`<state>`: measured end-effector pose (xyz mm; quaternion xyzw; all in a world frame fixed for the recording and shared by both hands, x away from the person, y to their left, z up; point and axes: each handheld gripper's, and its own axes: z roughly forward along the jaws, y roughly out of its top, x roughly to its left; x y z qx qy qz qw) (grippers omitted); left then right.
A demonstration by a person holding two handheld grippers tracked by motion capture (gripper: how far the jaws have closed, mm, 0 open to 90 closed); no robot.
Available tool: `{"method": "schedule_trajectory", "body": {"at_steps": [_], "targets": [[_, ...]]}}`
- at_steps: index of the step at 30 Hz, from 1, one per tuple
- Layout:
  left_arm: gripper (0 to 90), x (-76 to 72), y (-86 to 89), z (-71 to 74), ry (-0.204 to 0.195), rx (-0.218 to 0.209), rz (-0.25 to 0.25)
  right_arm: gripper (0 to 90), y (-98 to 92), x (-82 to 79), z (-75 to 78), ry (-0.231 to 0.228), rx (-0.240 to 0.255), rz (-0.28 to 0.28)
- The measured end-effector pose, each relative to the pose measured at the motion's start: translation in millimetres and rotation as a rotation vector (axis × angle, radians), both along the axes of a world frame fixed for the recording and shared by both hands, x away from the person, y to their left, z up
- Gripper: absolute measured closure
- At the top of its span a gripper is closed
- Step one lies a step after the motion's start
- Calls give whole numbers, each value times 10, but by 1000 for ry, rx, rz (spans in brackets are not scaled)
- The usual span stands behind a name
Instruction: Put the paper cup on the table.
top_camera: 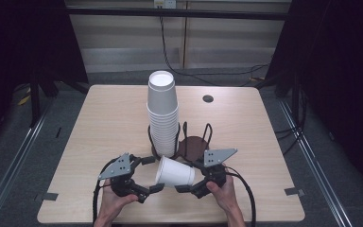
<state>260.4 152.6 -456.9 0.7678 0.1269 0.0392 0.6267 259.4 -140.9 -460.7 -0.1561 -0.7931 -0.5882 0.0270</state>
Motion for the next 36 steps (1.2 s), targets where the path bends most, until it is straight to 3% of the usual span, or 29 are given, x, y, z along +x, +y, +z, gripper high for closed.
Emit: {"method": "schedule_trajectory", "body": {"at_steps": [6,11,19,32,36], "targets": [[1,27,-51,24,-4,9,-9,224,36,-7,6,-5,-7,17],[0,48,-80,36,-5,8,-39,224,59,-11,3,-8,-10,23],[0,91,-127,9,28,-6,-81,224,97,-10,7,-14,-17,35],[80,111,-111,15,62,-13,-128,217,93,4,5,-15,-8,50],[99,105,-102,33,55,-1,-130,202,81,-3,8,-26,5,44]]}}
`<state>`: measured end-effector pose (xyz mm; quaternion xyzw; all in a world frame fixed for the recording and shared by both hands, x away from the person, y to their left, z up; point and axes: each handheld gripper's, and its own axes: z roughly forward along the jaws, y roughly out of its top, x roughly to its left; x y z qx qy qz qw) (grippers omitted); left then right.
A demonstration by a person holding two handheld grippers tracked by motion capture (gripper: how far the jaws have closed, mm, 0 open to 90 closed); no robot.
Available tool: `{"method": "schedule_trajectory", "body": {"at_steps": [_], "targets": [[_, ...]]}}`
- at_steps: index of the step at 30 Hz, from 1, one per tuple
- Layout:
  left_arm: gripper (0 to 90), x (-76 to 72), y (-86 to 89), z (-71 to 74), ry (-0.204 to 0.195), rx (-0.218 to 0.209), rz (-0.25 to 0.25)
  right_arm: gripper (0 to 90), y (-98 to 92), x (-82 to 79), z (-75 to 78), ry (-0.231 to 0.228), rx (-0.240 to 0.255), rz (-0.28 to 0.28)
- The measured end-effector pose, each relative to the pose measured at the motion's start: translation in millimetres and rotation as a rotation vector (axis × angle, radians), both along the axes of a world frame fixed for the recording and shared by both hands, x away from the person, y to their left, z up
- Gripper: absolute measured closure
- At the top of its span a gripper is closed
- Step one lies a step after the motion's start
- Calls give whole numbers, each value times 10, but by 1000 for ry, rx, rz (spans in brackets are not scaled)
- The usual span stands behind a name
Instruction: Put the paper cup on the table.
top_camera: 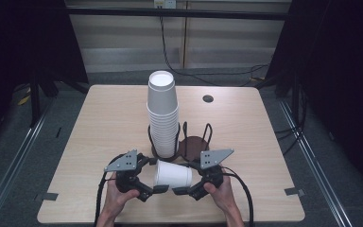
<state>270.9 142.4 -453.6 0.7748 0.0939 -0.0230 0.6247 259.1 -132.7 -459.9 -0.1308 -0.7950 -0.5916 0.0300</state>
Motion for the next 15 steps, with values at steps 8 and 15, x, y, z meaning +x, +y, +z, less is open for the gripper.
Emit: {"method": "schedule_trajectory", "body": {"at_steps": [8,15], "targets": [[102,1,17,13,6,26,8,140,6,3,-13,-18,25,-38],[102,4,60,21,13,63,47,128,-43,-43,-18,-46,43,-129]]}}
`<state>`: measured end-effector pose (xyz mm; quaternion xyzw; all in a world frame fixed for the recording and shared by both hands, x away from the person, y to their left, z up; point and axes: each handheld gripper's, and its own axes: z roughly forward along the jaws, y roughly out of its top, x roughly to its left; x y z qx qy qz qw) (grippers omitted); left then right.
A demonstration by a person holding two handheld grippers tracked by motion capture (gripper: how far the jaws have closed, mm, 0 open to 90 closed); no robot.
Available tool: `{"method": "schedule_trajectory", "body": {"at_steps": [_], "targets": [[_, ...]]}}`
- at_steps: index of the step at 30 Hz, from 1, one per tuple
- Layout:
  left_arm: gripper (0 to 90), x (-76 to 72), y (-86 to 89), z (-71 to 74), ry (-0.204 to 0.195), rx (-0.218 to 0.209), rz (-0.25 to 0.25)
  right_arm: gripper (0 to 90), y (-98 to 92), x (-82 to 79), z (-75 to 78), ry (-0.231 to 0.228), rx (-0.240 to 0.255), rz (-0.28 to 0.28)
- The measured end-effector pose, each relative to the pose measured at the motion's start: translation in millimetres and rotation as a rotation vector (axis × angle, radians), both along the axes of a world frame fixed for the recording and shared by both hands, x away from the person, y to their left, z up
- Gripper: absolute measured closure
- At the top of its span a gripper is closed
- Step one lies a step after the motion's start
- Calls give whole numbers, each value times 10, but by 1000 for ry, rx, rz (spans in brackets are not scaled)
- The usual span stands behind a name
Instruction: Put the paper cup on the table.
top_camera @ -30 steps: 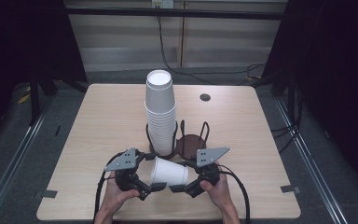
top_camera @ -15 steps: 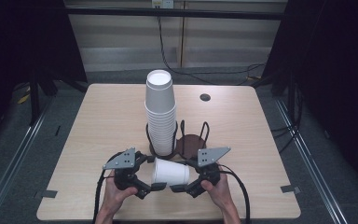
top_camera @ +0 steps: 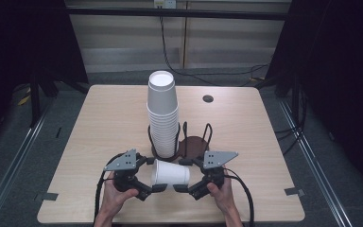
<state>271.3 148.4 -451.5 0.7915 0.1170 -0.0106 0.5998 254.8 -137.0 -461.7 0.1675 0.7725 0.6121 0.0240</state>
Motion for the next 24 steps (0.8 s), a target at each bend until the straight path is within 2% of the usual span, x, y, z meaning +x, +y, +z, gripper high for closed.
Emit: {"method": "schedule_trajectory", "body": {"at_steps": [4,6,7,8,10,11,13,15,16,17,19,20,24], "targets": [[102,18,75,14,5,16,28,128,-51,-31,-6,-1,16,-50],[102,26,107,25,5,24,43,127,-84,-43,-22,-17,18,-76],[102,34,137,30,17,31,49,128,-117,-51,-38,-23,26,-118],[102,34,137,30,17,31,49,128,-117,-51,-38,-23,26,-118],[102,29,167,40,12,54,59,128,-144,-54,-40,-25,20,-152],[102,25,187,46,12,60,69,128,-184,-64,-43,-34,36,-196],[102,26,232,47,19,50,75,127,-207,-69,-49,-41,45,-207],[102,38,270,50,18,66,85,128,-242,-79,-75,-45,60,-245],[102,43,283,50,21,70,88,128,-264,-91,-113,-64,50,-306],[102,48,302,54,22,80,88,128,-264,-91,-113,-64,50,-306],[100,50,346,77,20,112,98,128,-280,-111,-162,-89,42,-398],[100,50,346,77,20,112,98,128,-280,-111,-162,-89,42,-398],[100,57,397,105,21,135,105,128,-302,-130,-220,-122,61,-496]]}}
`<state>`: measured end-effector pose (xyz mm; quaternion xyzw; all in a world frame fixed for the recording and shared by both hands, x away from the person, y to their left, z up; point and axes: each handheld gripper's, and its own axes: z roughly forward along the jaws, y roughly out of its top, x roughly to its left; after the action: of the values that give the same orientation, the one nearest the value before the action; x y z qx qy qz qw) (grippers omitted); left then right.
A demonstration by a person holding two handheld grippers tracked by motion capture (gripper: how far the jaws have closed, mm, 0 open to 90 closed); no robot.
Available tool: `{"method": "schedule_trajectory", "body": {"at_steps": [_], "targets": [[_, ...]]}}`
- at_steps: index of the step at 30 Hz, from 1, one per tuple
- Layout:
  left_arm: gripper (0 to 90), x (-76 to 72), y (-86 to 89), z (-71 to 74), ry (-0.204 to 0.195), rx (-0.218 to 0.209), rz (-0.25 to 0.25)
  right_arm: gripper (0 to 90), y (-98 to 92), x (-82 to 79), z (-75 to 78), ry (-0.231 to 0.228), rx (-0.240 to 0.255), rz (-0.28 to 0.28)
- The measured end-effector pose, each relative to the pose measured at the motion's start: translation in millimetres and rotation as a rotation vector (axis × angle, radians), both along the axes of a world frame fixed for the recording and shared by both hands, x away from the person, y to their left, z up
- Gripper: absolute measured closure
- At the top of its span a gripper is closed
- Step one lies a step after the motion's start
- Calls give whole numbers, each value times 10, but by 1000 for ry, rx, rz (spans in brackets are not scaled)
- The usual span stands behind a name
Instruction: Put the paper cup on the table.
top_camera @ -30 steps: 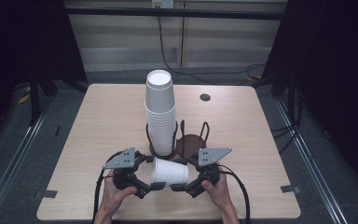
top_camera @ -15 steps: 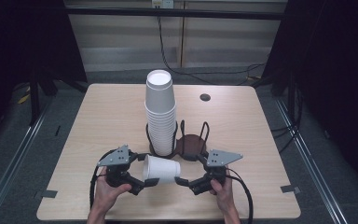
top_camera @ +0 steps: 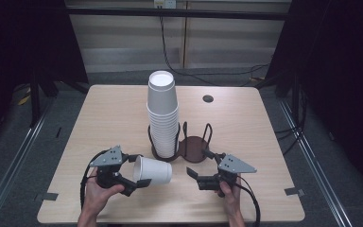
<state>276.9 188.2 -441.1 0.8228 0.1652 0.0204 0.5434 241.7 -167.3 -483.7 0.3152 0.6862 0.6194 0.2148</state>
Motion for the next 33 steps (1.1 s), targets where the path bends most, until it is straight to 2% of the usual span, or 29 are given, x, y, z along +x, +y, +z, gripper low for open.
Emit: {"method": "schedule_trajectory", "body": {"at_steps": [1,4,6,7,8,9,10,11,12,14,17,18,22,24,27,28,31,33], "targets": [[99,7,18,14,0,13,2,128,-11,-10,-41,-15,10,-46],[98,23,73,35,2,29,15,128,-22,-24,-79,-20,17,-67],[98,31,98,60,-1,44,6,127,-36,-46,-123,-29,27,-91],[98,40,129,106,-4,67,22,129,-39,-56,-159,-41,25,-120],[98,40,129,106,-4,67,22,129,-39,-56,-159,-41,25,-120],[97,48,149,126,-4,74,33,129,-44,-66,-201,-58,32,-148],[97,59,181,148,-7,98,30,129,-44,-66,-201,-58,32,-148],[95,95,272,173,21,107,37,130,-50,-82,-230,-71,30,-164],[96,95,272,173,21,107,37,130,-50,-82,-230,-71,30,-164],[96,120,352,187,20,105,61,134,-53,-86,-257,-86,16,-205],[96,165,459,207,30,93,99,133,-52,-85,-262,-104,10,-228],[96,181,481,212,38,84,111,131,-53,-86,-263,-105,14,-229],[96,262,528,247,34,150,175,128,-74,-108,-275,-130,38,-229],[96,290,555,264,30,162,201,129,-68,-116,-276,-135,32,-226],[96,335,593,303,45,173,234,130,-66,-124,-279,-148,30,-225],[96,350,598,319,31,194,246,130,-67,-123,-279,-147,30,-226],[97,389,601,352,42,241,259,131,-68,-123,-279,-147,31,-219],[97,416,605,369,45,250,257,134,-69,-124,-279,-147,32,-216]]}}
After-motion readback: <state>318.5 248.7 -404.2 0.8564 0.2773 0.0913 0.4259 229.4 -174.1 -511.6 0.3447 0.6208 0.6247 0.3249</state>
